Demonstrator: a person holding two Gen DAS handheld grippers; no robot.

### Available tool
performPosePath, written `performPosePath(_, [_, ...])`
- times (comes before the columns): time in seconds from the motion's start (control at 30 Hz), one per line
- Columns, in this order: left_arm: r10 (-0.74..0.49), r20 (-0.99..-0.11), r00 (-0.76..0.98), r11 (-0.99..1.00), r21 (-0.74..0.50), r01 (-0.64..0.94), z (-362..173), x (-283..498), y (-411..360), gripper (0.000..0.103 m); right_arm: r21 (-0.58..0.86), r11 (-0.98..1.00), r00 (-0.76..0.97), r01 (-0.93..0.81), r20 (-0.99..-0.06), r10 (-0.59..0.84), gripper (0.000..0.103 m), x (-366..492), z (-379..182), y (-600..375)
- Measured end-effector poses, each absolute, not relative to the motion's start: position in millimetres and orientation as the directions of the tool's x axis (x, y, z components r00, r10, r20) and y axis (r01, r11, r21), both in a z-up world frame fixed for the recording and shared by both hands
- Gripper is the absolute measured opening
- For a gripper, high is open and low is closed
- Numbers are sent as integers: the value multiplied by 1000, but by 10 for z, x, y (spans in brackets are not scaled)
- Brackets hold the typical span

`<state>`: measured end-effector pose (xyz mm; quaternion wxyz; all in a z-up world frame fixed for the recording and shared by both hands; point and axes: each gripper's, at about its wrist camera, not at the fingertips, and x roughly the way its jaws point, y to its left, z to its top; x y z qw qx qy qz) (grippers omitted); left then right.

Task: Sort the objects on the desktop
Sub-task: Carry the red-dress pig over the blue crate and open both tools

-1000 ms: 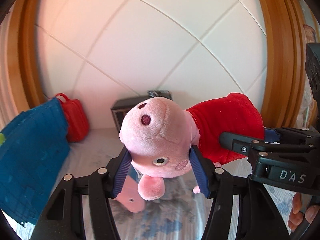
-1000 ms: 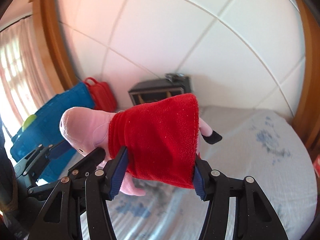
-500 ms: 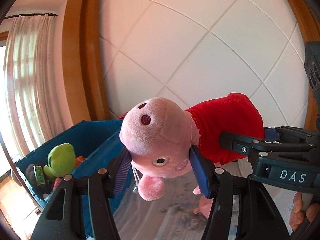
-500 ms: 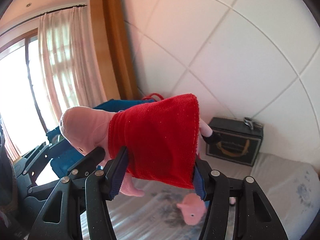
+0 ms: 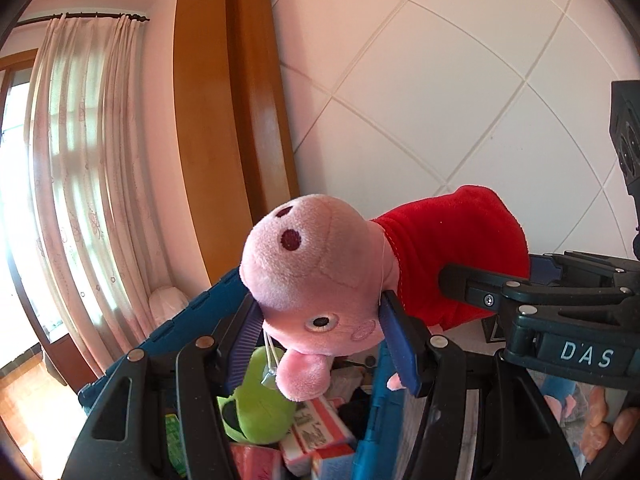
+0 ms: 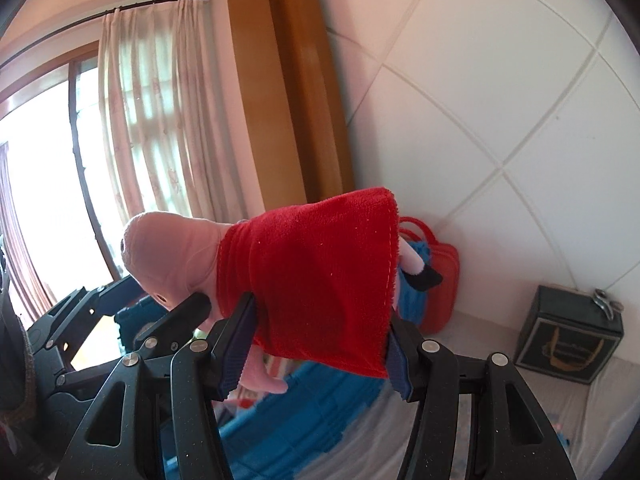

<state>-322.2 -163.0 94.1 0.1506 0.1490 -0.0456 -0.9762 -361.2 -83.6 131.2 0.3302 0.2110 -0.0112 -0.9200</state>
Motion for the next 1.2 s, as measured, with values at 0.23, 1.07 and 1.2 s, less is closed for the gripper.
performPosePath(0.23, [-309,-313,-898,-951,128,283,993,-3747,-2563,58,160,-782,-677,602,-416,-607,57,-4201,1287,-1732])
performPosePath(1.07, [-227,-561,-796,-972,82,220,447,-5251,-3302,67,107,-878,-658,467,-621,-426,71,-5578,798,-2506])
performPosePath(1.2, [-234,-562,-794,-971,88,224,461,-5200,-3280,68,84,-880,-669,468,-617,-415,84,-5507,840,-2516])
